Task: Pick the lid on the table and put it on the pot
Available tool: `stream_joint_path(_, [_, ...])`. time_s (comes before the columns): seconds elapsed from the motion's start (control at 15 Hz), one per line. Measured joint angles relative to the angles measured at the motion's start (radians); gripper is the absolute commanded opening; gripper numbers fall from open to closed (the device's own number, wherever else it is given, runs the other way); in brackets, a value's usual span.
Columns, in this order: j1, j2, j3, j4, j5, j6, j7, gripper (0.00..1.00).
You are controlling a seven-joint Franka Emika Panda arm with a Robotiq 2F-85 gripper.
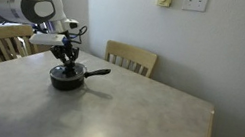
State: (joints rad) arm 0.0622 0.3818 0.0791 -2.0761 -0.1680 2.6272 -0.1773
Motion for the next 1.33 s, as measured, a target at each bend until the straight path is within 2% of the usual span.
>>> stream_joint_path(0.67, [-0.023, 0.002, 0.000, 0.002, 0.000, 0.000, -0.097, 0.15])
stream_joint_path(1.13, [-0.065, 0.003, 0.008, 0.002, 0.027, 0.004, -0.214, 0.15])
stream_joint_path(1.2, [-0.073, 0.004, 0.009, 0.002, 0.032, 0.006, -0.234, 0.40])
stream_joint_path(1.33, [-0.090, 0.005, 0.015, 0.002, 0.044, 0.013, -0.273, 0.40])
